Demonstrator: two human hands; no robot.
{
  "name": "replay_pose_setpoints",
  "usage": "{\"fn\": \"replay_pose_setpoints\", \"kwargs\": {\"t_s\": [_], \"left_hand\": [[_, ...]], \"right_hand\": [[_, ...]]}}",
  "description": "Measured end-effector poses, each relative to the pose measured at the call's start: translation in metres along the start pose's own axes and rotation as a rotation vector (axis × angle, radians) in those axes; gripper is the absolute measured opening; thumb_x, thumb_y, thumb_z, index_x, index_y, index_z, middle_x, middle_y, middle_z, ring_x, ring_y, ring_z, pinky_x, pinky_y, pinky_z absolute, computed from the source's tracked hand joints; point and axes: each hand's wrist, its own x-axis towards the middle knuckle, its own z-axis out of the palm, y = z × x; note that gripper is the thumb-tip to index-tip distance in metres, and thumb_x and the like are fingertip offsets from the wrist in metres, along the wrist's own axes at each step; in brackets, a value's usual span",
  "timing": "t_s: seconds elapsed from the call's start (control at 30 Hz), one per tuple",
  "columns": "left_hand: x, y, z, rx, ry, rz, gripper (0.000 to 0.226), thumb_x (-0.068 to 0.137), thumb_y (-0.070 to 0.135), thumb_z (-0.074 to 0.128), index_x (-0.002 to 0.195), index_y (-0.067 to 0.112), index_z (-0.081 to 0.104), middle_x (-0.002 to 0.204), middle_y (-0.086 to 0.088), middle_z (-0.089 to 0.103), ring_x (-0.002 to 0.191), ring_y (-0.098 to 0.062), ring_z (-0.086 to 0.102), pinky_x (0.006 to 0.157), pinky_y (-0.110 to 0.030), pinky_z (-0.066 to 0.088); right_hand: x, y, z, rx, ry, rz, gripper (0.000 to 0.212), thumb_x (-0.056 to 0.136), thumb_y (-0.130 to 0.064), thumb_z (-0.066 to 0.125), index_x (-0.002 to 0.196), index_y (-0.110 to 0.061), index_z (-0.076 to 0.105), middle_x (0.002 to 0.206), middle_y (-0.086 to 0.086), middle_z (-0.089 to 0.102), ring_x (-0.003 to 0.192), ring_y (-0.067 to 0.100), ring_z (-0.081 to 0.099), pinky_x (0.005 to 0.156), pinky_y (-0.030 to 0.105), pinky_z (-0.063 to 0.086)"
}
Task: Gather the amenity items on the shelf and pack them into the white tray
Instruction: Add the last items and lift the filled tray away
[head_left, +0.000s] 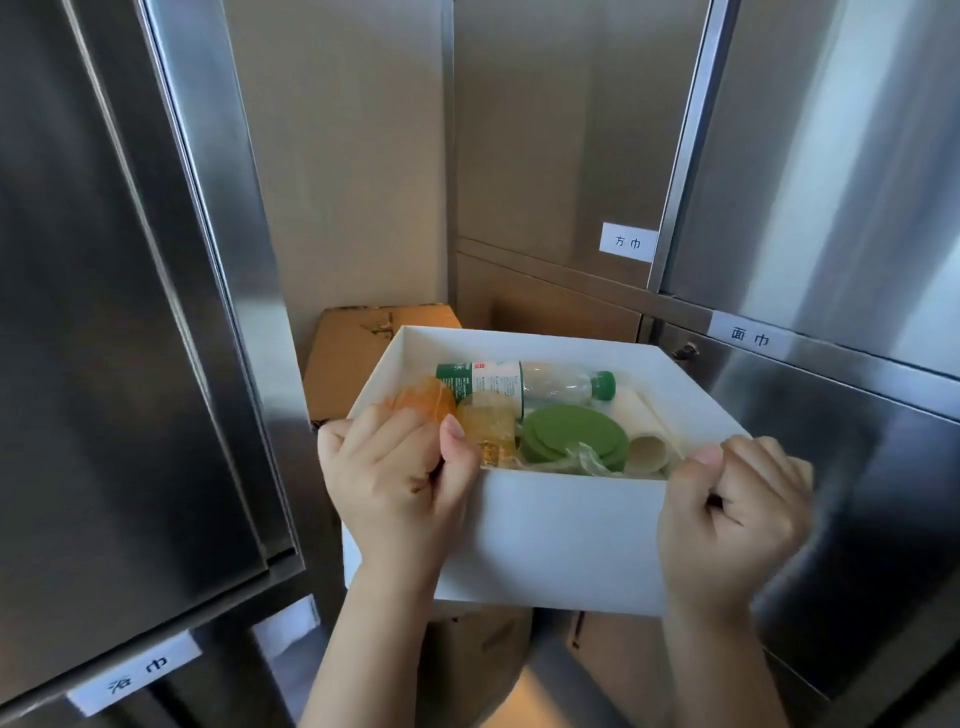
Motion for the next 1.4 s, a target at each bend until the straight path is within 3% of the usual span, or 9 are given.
{"fn": "replay_pose_setpoints", "kwargs": {"t_s": [0.37,0.57,0.7,0.93,1.07,1.27,1.4], "left_hand": [[-0.006,0.016,0.071,0.332,0.121,-0.04,0.052,0.09,0.016,0.042,0.039,0.01,0.031,0.041,-0.002,0.038,0.052,-0.017,0.029,0.058,-0.031,0.02],[-0.012,0.012,0.087,0.449,0.112,-0.061,0.049,0.087,0.013,0.044,0.041,0.013,0.029,0.042,-0.001,0.034,0.051,-0.016,0.029,0.056,-0.033,0.023],[-0.008,-0.005,0.1,0.51,0.119,-0.054,0.052,0.09,0.016,0.043,0.04,0.012,0.03,0.041,0.0,0.035,0.049,-0.018,0.032,0.057,-0.032,0.023],[-0.005,-0.057,0.129,0.555,0.126,-0.046,0.051,0.089,0.016,0.043,0.039,0.009,0.034,0.041,-0.002,0.041,0.045,-0.022,0.037,0.056,-0.034,0.023],[-0.016,-0.085,0.144,0.571,0.153,-0.072,0.051,0.09,0.017,0.041,0.04,0.012,0.03,0.042,0.0,0.034,0.048,-0.019,0.033,0.059,-0.03,0.02],[-0.024,-0.121,0.17,0.611,0.137,-0.09,0.053,0.093,0.022,0.04,0.041,0.012,0.037,0.045,0.0,0.046,0.048,-0.021,0.042,0.066,-0.027,0.021],[-0.02,-0.141,0.187,0.636,0.121,-0.105,0.054,0.098,0.029,0.036,0.047,0.012,0.045,0.053,0.0,0.054,0.062,-0.018,0.047,0.071,-0.028,0.024]], "right_hand": [[0.017,0.087,0.088,0.321,-0.081,-0.002,0.046,0.088,-0.004,0.04,0.044,-0.009,0.027,0.042,0.01,0.027,0.052,0.022,0.022,0.056,0.033,0.018],[0.006,0.103,0.121,0.436,-0.157,0.018,0.047,0.089,-0.003,0.04,0.043,-0.007,0.031,0.042,0.01,0.032,0.043,0.025,0.03,0.052,0.035,0.022],[0.005,0.102,0.151,0.499,-0.161,0.029,0.046,0.09,-0.004,0.04,0.044,-0.01,0.034,0.044,0.008,0.035,0.05,0.022,0.029,0.057,0.03,0.02],[-0.012,0.102,0.212,0.494,-0.179,0.041,0.049,0.092,-0.007,0.039,0.043,-0.007,0.037,0.043,0.009,0.039,0.044,0.024,0.033,0.055,0.033,0.022],[-0.028,0.107,0.241,0.474,-0.175,0.021,0.052,0.094,-0.012,0.038,0.043,-0.008,0.034,0.042,0.008,0.039,0.043,0.025,0.034,0.056,0.032,0.02],[-0.042,0.114,0.281,0.422,-0.165,0.023,0.052,0.095,-0.015,0.038,0.043,-0.007,0.038,0.044,0.008,0.043,0.049,0.021,0.036,0.062,0.029,0.02],[-0.045,0.117,0.307,0.409,-0.165,0.034,0.051,0.096,-0.017,0.038,0.047,-0.005,0.047,0.051,0.011,0.05,0.059,0.021,0.039,0.067,0.028,0.023]]}}
